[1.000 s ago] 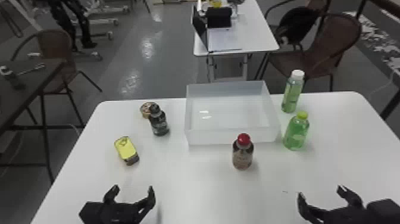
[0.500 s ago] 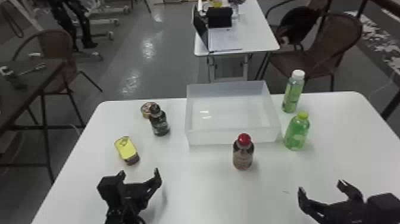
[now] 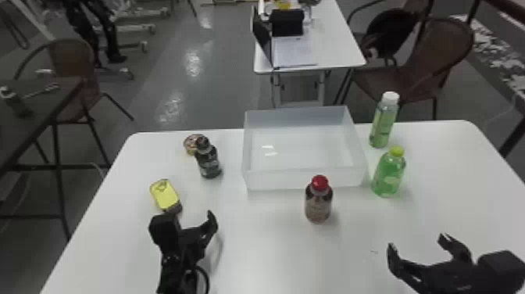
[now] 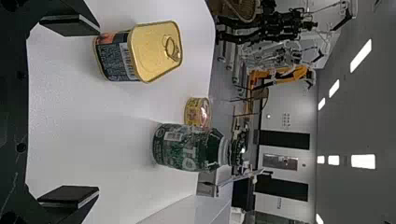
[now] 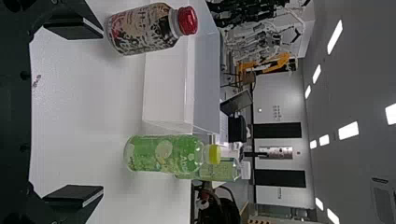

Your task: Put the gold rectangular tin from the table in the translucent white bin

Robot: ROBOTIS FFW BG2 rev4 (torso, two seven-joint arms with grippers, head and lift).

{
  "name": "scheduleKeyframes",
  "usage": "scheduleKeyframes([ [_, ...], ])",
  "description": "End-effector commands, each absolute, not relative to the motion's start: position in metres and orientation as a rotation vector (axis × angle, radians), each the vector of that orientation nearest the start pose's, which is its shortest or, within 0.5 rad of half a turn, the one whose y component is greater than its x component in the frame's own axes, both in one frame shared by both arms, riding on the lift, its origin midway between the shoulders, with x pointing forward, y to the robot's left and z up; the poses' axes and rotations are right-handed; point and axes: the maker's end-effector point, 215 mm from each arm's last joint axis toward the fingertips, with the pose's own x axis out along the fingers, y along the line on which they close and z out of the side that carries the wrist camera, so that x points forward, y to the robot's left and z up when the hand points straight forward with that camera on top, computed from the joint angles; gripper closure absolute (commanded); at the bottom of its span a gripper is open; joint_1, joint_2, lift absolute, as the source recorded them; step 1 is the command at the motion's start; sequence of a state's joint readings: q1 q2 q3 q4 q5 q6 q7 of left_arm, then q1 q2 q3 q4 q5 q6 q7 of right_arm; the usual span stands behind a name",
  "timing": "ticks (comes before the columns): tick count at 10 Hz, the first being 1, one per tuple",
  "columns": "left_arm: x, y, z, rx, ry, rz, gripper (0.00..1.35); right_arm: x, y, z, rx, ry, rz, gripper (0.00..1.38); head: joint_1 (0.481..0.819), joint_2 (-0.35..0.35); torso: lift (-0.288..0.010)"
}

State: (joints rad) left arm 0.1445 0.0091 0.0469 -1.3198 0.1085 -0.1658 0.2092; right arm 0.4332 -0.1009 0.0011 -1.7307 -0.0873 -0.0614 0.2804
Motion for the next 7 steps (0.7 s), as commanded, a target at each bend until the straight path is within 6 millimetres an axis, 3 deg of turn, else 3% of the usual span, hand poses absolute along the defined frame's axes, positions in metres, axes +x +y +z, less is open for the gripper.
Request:
scheduleKeyframes([
  [1,0.516,0.316,-0.508,-0.027,0.254,0.306,0.11,0.432,-0.190,-0.458,0.027,0.212,0.300,0.12,0.695,0.136,-0.058],
  [7,0.547,0.371,-0.513,0.035,0.298,0.374,0.14,0.432,-0.183,-0.459,0.039,0.211,0.317,0.12,0.695,0.190,-0.058],
])
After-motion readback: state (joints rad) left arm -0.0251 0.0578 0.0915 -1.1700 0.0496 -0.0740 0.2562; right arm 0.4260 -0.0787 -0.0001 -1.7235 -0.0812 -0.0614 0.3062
